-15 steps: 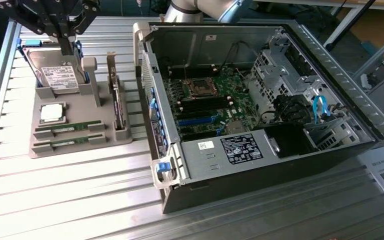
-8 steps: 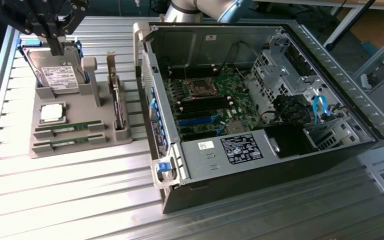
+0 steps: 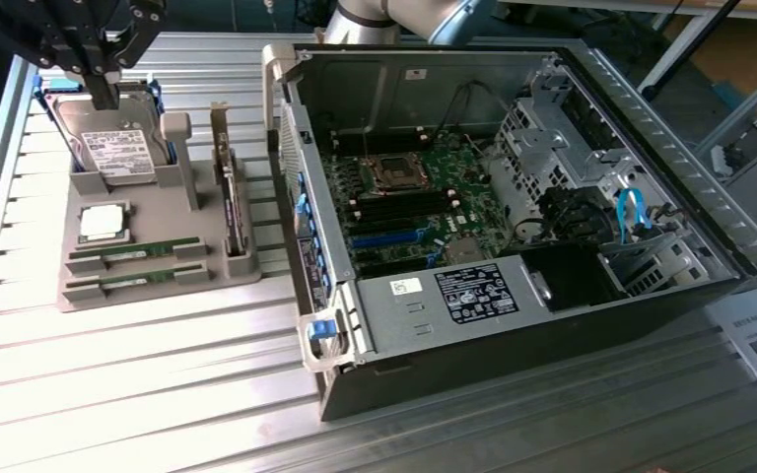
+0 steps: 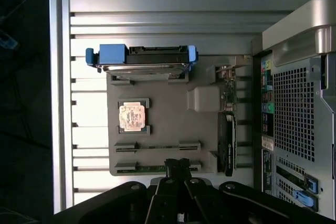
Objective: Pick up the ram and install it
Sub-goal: 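Reach for the ram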
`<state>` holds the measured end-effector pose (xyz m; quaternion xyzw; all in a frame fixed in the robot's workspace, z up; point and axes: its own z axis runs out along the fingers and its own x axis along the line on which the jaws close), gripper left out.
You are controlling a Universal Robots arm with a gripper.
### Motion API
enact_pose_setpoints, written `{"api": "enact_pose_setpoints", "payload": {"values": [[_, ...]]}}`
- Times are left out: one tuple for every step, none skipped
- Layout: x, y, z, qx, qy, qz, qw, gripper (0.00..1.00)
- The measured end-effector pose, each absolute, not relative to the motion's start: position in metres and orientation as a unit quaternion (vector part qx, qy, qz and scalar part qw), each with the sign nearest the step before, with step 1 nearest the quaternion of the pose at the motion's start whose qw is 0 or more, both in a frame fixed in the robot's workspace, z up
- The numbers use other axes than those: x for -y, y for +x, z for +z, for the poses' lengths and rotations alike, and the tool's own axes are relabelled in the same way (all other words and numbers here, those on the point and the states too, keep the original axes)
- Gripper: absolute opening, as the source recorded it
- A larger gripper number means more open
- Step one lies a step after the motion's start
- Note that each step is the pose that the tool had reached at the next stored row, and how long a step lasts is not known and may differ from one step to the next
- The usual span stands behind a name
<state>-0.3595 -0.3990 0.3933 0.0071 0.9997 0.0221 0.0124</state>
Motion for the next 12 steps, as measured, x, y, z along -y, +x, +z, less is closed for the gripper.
{"api": "enact_pose_setpoints", "payload": {"values": [[0.401,-0.36,0.393,-1.0,0.007,0.022,0.012,0.1],[0.402,-0.359,0.393,-1.0,0.007,0.022,0.012,0.1],[0.404,-0.359,0.393,-1.0,0.007,0.022,0.012,0.1],[0.406,-0.359,0.393,-1.0,0.007,0.022,0.012,0.1],[0.408,-0.359,0.393,-1.0,0.007,0.022,0.012,0.1],[0.412,-0.359,0.393,-1.0,0.007,0.022,0.012,0.1],[0.416,-0.359,0.393,-1.0,0.007,0.022,0.012,0.1],[0.418,-0.359,0.393,-1.0,0.007,0.022,0.012,0.1],[0.418,-0.359,0.393,-1.0,0.007,0.022,0.012,0.1],[0.418,-0.359,0.393,-1.0,0.007,0.022,0.012,0.1],[0.418,-0.359,0.393,-1.0,0.007,0.022,0.012,0.1],[0.418,-0.359,0.393,-1.0,0.007,0.022,0.012,0.1]]}}
